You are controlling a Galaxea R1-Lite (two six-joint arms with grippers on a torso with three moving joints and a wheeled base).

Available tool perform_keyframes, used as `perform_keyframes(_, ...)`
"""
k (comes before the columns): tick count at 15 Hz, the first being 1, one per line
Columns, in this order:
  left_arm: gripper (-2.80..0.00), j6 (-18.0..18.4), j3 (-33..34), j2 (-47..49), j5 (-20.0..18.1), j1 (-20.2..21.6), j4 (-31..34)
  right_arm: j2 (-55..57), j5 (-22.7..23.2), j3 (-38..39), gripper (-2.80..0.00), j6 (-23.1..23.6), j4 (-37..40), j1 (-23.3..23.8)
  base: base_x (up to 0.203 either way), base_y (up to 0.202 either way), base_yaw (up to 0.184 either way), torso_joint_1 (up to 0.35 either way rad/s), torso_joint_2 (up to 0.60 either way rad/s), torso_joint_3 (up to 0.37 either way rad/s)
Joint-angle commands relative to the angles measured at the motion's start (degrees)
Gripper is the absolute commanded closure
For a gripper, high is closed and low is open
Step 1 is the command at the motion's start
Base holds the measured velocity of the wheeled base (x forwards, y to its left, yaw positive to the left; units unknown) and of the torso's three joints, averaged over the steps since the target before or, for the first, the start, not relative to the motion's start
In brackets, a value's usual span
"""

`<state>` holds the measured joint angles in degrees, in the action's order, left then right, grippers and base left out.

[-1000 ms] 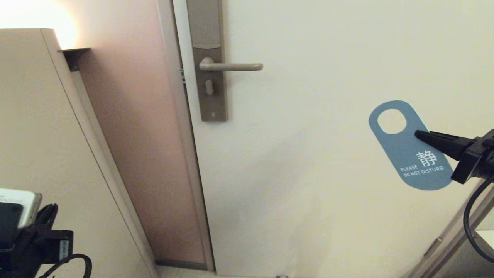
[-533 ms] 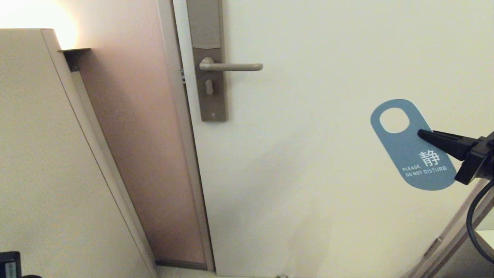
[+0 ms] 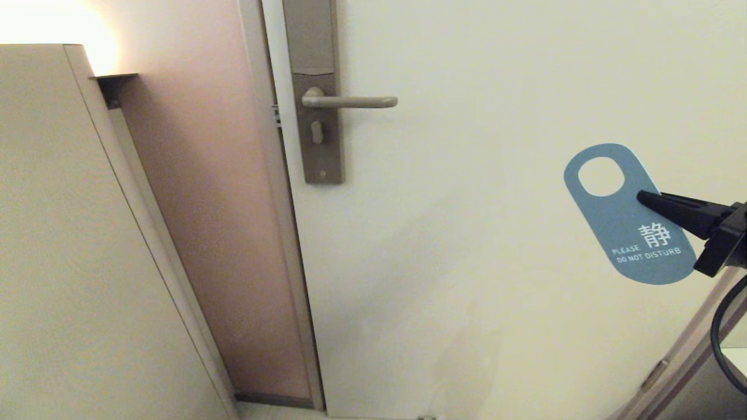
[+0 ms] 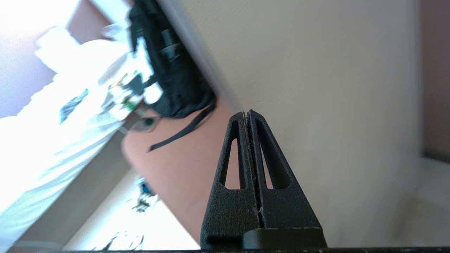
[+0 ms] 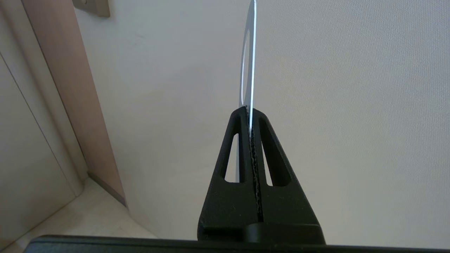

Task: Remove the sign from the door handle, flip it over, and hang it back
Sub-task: Hang the sign back with the other side facing out

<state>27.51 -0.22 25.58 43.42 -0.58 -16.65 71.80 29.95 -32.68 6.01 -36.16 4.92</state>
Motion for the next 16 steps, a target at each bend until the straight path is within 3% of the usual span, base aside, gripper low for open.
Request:
perform_keyframes(1, 0.0, 1.0, 0.0, -5.1, 0.1, 1.6, 1.4, -0.1, 0.2, 0.0, 0.0, 0.1, -0.2, 0.0, 0.0, 0.0, 0.0, 0.0, 0.0, 0.0)
perform_keyframes(2, 0.0, 1.4, -0.1, -7.1, -0.7, 1.8, 3.5, -0.3, 0.2, 0.0, 0.0, 0.1, -0.2, 0.0, 0.0, 0.0, 0.0, 0.0, 0.0, 0.0)
perform_keyframes(3, 0.0, 1.3, -0.2, -8.5, -4.1, 1.7, 5.4, -0.4, 0.2, 0.0, 0.0, 0.1, -0.2, 0.0, 0.0, 0.0, 0.0, 0.0, 0.0, 0.0)
perform_keyframes(6, 0.0, -0.3, -0.2, -9.4, -20.9, 1.6, 6.4, -0.8, 0.2, 0.0, 0.0, 0.1, -0.2, 0.0, 0.0, 0.0, 0.0, 0.0, 0.0, 0.0)
perform_keyframes(9, 0.0, -7.5, 0.0, -11.0, -39.0, 1.7, 7.2, -1.2, 0.1, 0.1, 0.0, 0.1, -0.2, 0.0, 0.0, 0.0, 0.0, 0.0, 0.0, 0.0)
perform_keyframes(10, 0.0, -10.9, 0.1, -12.9, -42.8, 1.7, 8.7, -1.3, 0.1, 0.1, 0.0, 0.1, -0.2, 0.0, 0.0, 0.0, 0.0, 0.0, 0.0, 0.0)
perform_keyframes(12, 0.0, -13.4, 0.0, -19.1, -45.6, 1.4, 13.1, -1.4, 0.1, 0.0, 0.0, 0.1, -0.2, 0.0, 0.0, 0.0, 0.0, 0.0, 0.0, 0.0)
perform_keyframes(16, 0.0, -20.0, 0.0, -25.6, -46.4, 0.8, 17.4, -1.1, 0.0, 0.3, 0.0, 0.0, -0.2, 0.0, 0.0, 0.0, 0.0, 0.0, 0.0, 0.0)
